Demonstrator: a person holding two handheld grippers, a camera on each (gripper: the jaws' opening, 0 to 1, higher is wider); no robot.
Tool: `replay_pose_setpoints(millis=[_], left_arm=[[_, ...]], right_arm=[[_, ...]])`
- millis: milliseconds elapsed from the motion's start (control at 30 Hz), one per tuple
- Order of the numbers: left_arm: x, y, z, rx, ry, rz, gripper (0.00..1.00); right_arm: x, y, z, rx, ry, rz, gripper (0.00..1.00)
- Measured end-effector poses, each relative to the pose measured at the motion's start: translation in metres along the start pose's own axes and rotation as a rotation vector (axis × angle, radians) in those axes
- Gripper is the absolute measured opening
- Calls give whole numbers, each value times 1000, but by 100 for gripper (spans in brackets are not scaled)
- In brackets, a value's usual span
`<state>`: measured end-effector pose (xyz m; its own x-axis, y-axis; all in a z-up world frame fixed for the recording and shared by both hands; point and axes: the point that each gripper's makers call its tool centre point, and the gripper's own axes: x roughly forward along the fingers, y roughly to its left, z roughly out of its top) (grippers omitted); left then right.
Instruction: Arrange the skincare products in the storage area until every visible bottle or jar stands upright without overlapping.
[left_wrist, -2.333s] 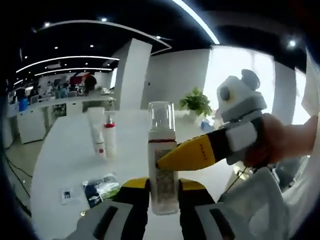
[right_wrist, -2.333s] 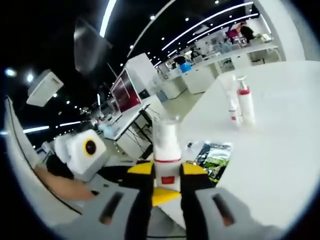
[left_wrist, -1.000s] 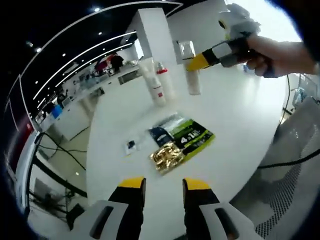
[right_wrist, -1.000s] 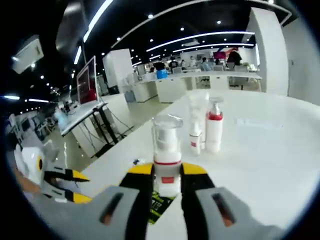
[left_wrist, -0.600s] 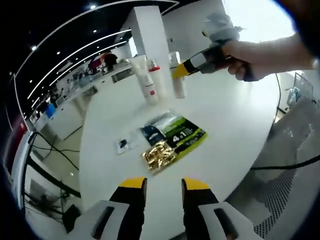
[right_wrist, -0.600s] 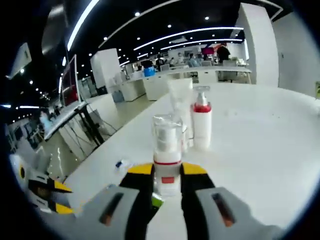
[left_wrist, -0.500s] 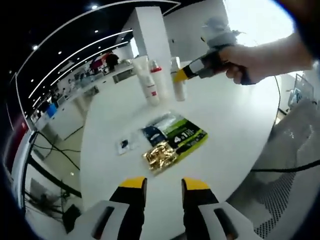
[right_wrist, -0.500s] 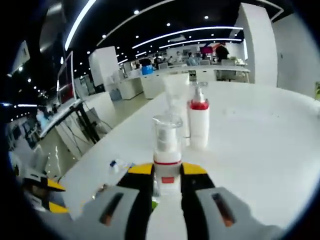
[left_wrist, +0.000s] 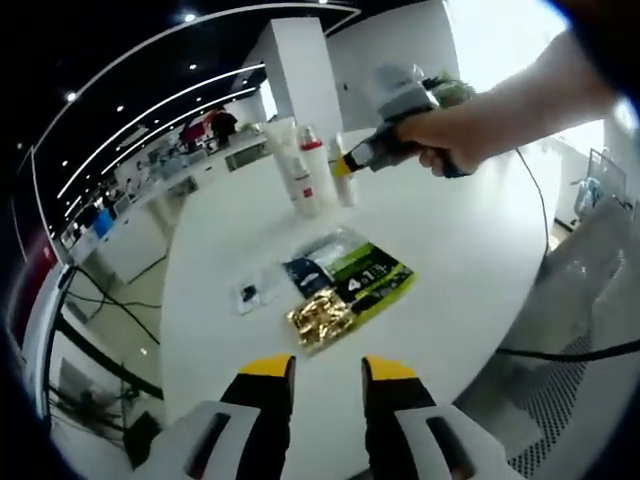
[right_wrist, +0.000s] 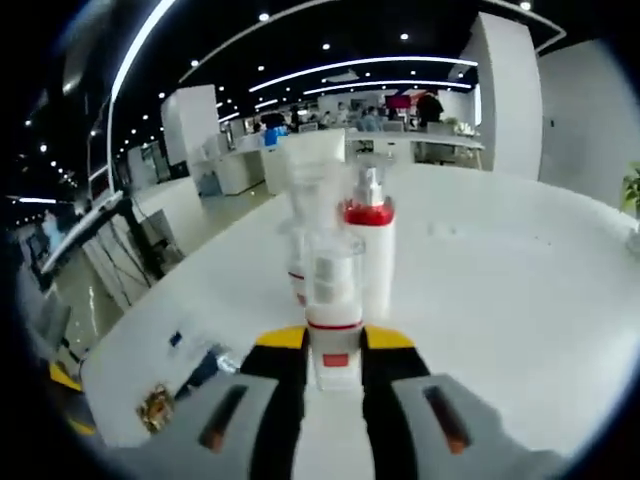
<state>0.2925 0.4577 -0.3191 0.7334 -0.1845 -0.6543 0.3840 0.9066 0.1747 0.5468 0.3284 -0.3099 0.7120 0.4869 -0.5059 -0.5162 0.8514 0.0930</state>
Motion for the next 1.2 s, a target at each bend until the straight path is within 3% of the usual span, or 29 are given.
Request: replay_pose_setpoints(millis=[333, 633, 800, 1200], left_arm=[[0, 3, 0, -5, -2, 15, 27], [-1, 2, 1, -4, -6, 13, 26], [-1, 2, 2, 6, -12, 19, 25], [-1, 1, 2, 8, -10, 14, 24]], right_arm=[[11, -10, -8, 33, 15, -37, 20], [19, -13, -3, -20, -16, -58, 20], [24, -9, 0, -93, -51, -74, 20], [32, -11, 3, -98, -79, -149, 20]])
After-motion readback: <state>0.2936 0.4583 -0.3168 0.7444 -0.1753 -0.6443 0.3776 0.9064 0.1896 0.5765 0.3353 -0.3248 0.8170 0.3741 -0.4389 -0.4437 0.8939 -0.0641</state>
